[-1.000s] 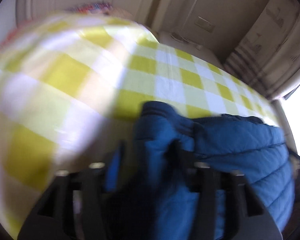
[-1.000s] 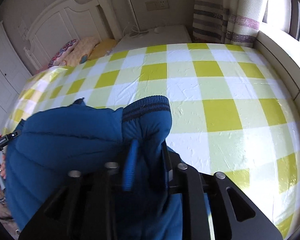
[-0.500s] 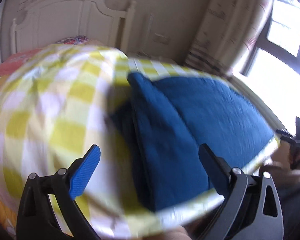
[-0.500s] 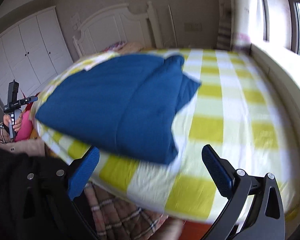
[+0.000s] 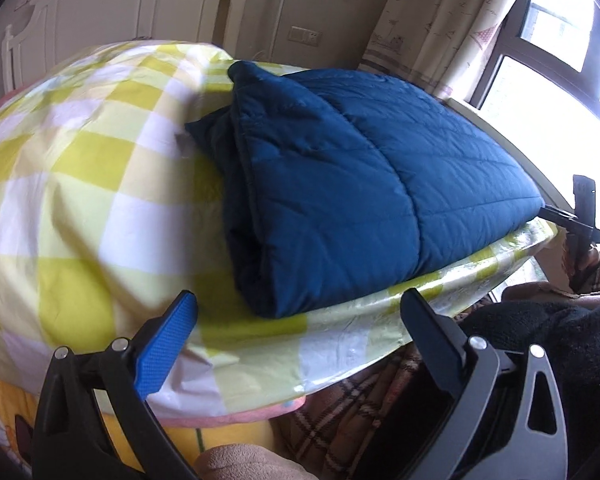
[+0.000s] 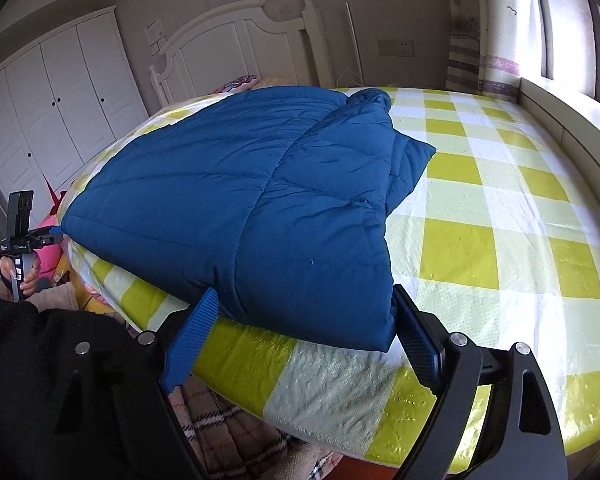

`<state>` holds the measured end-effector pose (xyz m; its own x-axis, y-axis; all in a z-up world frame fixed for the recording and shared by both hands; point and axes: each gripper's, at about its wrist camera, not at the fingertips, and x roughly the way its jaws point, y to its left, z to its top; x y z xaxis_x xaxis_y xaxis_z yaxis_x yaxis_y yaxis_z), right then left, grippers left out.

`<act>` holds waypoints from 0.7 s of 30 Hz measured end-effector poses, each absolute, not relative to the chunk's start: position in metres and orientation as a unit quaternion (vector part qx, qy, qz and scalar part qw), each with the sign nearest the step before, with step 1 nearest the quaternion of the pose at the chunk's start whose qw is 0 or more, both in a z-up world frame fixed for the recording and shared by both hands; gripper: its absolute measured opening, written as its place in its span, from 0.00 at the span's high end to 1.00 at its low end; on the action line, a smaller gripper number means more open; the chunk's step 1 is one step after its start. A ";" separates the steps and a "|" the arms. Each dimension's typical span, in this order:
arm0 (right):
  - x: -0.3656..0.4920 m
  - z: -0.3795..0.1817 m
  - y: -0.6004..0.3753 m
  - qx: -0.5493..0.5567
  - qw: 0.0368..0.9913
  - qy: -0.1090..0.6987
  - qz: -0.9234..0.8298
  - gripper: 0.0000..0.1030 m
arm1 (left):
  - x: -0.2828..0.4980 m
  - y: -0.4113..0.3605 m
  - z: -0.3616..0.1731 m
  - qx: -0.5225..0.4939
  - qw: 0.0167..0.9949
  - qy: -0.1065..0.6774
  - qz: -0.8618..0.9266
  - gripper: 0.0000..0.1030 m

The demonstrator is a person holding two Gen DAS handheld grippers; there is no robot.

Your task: Fold large clothes

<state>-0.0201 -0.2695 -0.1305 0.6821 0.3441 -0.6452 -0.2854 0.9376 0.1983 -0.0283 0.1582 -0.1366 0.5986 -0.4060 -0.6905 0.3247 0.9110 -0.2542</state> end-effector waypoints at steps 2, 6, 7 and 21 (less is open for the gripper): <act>-0.022 -0.130 -0.271 0.040 0.918 0.357 0.168 0.22 | -0.024 0.158 -0.136 -0.058 0.894 0.393 -0.209 0.03; -0.021 -0.131 -0.272 0.043 0.919 0.354 0.170 0.24 | -0.019 0.151 -0.128 -0.069 0.896 0.368 -0.239 0.12; -0.021 -0.132 -0.271 0.042 0.920 0.351 0.170 0.25 | -0.017 0.144 -0.127 -0.057 0.896 0.368 -0.243 0.21; -0.047 -0.102 -0.235 0.017 0.947 0.281 0.154 0.73 | 0.029 0.134 -0.084 0.007 0.924 0.329 -0.193 0.74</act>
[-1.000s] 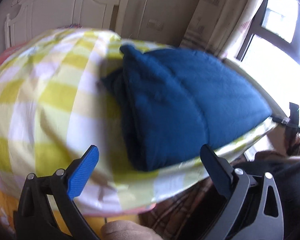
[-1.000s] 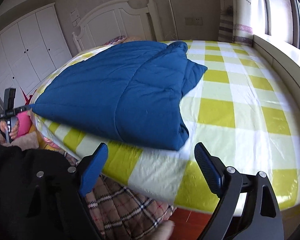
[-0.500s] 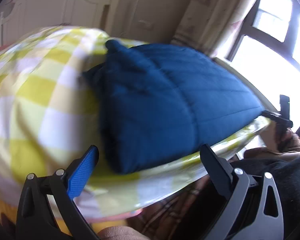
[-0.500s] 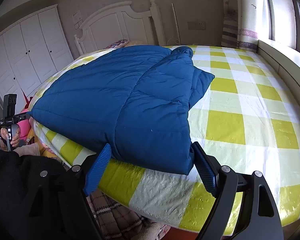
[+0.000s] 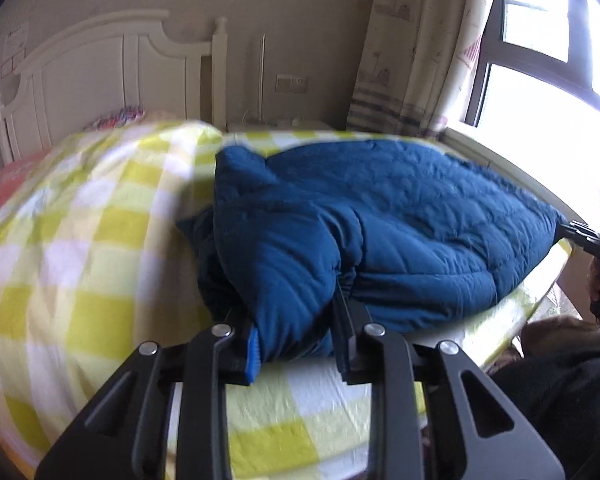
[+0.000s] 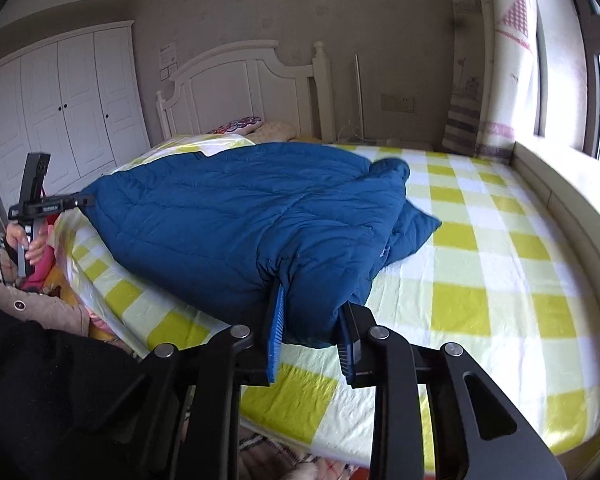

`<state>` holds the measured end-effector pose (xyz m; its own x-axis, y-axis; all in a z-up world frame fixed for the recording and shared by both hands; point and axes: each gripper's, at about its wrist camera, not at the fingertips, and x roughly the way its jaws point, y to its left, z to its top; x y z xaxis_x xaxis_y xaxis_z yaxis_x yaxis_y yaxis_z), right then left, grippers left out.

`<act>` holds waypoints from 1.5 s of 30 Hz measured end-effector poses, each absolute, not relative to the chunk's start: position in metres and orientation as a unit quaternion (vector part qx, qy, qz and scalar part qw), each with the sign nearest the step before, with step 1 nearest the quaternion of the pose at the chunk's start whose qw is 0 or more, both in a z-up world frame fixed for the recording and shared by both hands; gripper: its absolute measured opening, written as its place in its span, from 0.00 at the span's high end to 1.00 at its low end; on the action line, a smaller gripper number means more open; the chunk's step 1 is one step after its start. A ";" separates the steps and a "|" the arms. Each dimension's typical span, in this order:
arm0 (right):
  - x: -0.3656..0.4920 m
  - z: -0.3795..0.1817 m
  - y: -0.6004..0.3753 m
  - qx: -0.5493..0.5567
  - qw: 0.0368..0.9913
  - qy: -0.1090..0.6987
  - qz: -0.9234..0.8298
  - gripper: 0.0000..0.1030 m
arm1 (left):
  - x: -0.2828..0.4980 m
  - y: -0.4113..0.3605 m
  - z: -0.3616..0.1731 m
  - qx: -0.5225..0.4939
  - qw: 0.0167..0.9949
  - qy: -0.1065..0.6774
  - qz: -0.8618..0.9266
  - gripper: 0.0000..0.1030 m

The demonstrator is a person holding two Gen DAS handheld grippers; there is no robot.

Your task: Fold large clothes

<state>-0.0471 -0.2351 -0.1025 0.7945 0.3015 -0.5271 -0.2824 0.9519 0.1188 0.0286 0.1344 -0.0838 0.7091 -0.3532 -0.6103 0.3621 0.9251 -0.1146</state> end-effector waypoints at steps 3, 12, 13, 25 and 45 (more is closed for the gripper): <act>-0.054 -0.106 -0.241 0.040 0.945 0.284 0.159 0.74 | 0.023 0.150 -0.106 -0.022 0.915 0.351 -0.198 0.74; -0.062 -0.118 -0.244 0.044 0.940 0.301 0.156 0.74 | 0.021 0.160 -0.113 -0.048 0.911 0.353 -0.207 0.73; -0.064 -0.123 -0.247 0.053 0.939 0.304 0.154 0.74 | 0.018 0.160 -0.115 -0.047 0.912 0.352 -0.208 0.73; -0.074 -0.102 -0.278 0.063 0.947 0.302 0.089 0.49 | -0.002 0.172 -0.107 0.006 0.923 0.343 -0.173 0.08; -0.014 -0.132 -0.168 -0.054 0.937 0.308 0.158 0.37 | 0.037 0.075 -0.122 0.061 0.925 0.341 -0.152 0.02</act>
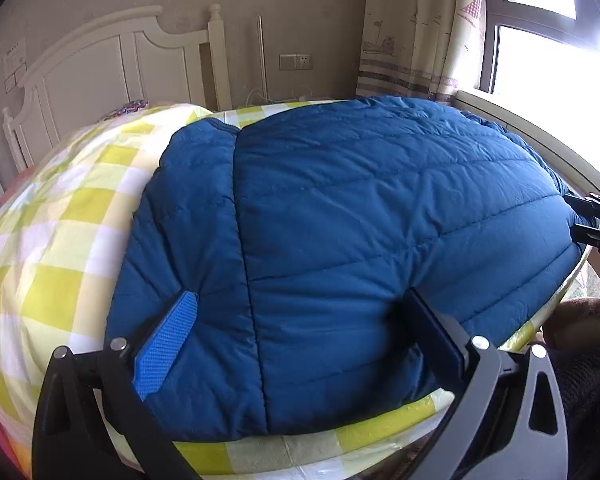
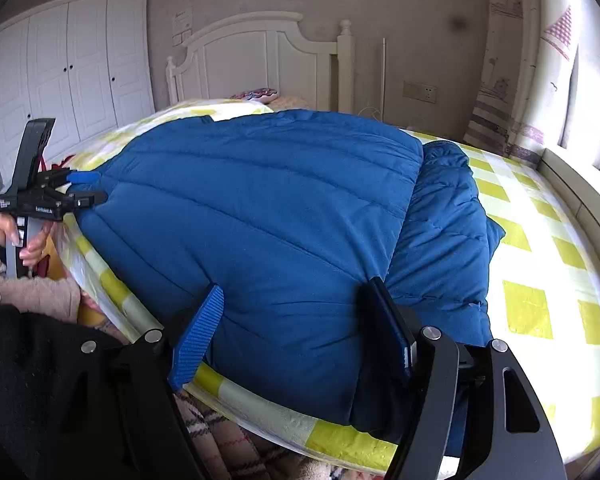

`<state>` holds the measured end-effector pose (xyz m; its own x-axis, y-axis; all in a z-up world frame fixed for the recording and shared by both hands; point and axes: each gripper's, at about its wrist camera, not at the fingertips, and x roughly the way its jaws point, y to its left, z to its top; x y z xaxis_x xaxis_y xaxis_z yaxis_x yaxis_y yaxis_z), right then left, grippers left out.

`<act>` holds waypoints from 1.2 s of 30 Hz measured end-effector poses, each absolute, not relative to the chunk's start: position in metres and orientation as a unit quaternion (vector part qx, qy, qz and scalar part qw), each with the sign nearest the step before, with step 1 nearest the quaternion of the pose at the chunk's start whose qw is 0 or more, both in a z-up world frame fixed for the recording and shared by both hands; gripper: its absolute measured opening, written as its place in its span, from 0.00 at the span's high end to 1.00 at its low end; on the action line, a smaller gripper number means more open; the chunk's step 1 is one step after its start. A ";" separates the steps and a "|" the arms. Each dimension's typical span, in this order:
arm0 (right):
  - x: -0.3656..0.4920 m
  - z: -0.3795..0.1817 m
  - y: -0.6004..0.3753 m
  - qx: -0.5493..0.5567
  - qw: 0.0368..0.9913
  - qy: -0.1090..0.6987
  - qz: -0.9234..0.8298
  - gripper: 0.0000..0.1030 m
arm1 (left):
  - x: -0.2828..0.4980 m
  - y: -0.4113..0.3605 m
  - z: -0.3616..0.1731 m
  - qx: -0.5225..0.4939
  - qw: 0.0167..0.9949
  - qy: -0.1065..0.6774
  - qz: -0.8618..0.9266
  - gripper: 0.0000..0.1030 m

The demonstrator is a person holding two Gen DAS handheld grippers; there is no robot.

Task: Fold large clothes
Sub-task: 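Press the folded jacket flat with both grippers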

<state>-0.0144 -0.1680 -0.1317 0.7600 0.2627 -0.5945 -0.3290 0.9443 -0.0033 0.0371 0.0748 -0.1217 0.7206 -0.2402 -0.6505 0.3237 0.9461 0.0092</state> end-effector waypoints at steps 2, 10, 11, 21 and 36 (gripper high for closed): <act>-0.015 -0.133 -0.170 -0.052 0.936 0.308 0.160 0.37 | 0.039 0.075 -0.126 0.063 0.924 0.344 -0.154 0.02; -0.022 -0.136 -0.176 -0.025 0.937 0.300 0.175 0.36 | 0.036 0.074 -0.132 0.063 0.927 0.334 -0.158 0.02; -0.021 -0.133 -0.175 -0.027 0.935 0.308 0.172 0.36 | 0.035 0.073 -0.131 0.065 0.927 0.336 -0.156 0.02; -0.013 0.004 -0.139 -0.096 0.963 0.218 0.126 0.14 | 0.036 0.090 -0.002 0.026 0.959 0.238 -0.151 0.02; 0.088 -0.104 -0.154 0.010 0.929 0.359 0.086 0.05 | 0.120 0.050 -0.105 0.057 0.930 0.350 -0.095 0.02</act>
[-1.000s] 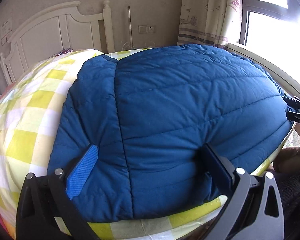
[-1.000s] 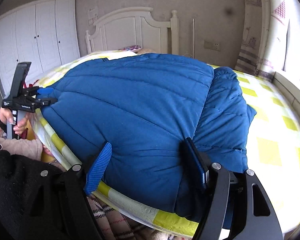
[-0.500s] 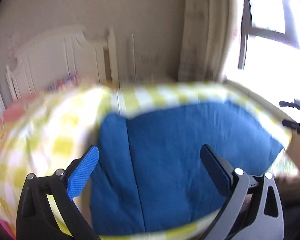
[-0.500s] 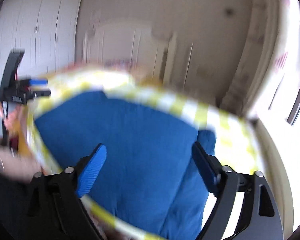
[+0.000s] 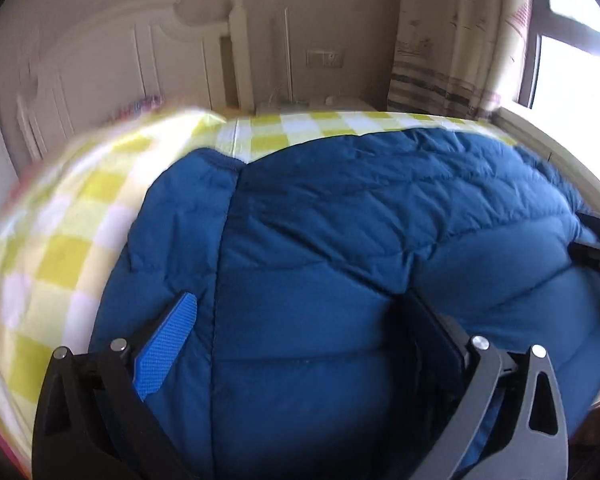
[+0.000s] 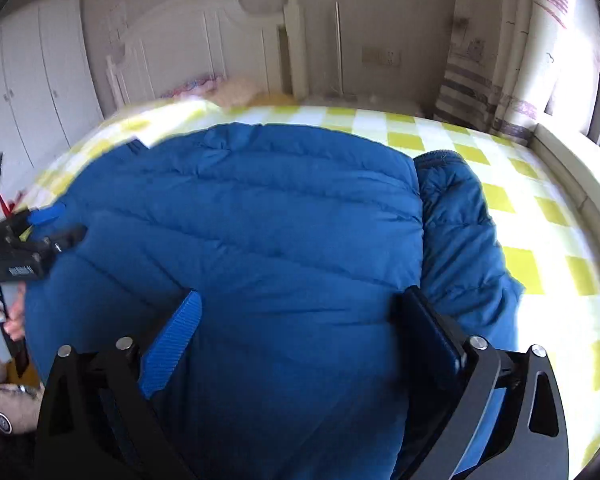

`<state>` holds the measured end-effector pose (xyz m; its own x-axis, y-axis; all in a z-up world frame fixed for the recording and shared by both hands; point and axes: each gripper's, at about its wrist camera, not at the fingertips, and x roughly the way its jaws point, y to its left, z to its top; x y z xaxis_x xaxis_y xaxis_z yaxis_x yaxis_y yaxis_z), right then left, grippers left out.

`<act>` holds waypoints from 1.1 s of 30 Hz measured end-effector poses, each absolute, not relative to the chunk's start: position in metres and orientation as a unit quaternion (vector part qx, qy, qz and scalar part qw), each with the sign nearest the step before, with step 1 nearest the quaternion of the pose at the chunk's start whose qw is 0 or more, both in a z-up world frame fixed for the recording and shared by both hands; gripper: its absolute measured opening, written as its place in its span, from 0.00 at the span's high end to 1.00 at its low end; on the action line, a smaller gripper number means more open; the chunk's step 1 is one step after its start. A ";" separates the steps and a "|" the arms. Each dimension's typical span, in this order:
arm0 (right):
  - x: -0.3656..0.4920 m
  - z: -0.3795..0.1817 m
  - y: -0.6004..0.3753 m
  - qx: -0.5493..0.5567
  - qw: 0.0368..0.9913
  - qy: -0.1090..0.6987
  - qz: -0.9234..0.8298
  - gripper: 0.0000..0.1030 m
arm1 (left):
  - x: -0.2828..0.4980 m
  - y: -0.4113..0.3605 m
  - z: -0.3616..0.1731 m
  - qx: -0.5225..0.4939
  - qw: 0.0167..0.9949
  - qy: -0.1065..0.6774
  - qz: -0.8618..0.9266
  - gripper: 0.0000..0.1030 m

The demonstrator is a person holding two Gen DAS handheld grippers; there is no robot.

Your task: Fold large clothes

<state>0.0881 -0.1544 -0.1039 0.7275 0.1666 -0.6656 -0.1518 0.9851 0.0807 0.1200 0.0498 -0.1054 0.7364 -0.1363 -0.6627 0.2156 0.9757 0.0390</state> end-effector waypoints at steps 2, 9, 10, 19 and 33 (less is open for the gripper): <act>0.091 -0.104 -0.155 0.012 0.927 0.365 0.087 0.05 | 0.120 0.050 -0.108 0.056 0.930 0.352 -0.092 0.02; 0.097 -0.109 -0.156 0.018 0.924 0.370 0.097 0.04 | 0.118 0.052 -0.111 0.050 0.932 0.346 -0.096 0.02; 0.099 -0.109 -0.158 0.019 0.923 0.371 0.098 0.04 | 0.119 0.052 -0.111 0.050 0.931 0.348 -0.097 0.02; 0.106 -0.112 -0.156 0.010 0.915 0.390 0.102 0.04 | 0.127 0.041 -0.114 0.081 0.926 0.357 -0.088 0.02; 0.137 -0.039 -0.146 -0.033 0.902 0.414 0.120 0.04 | 0.143 0.012 -0.024 0.183 0.911 0.350 -0.117 0.02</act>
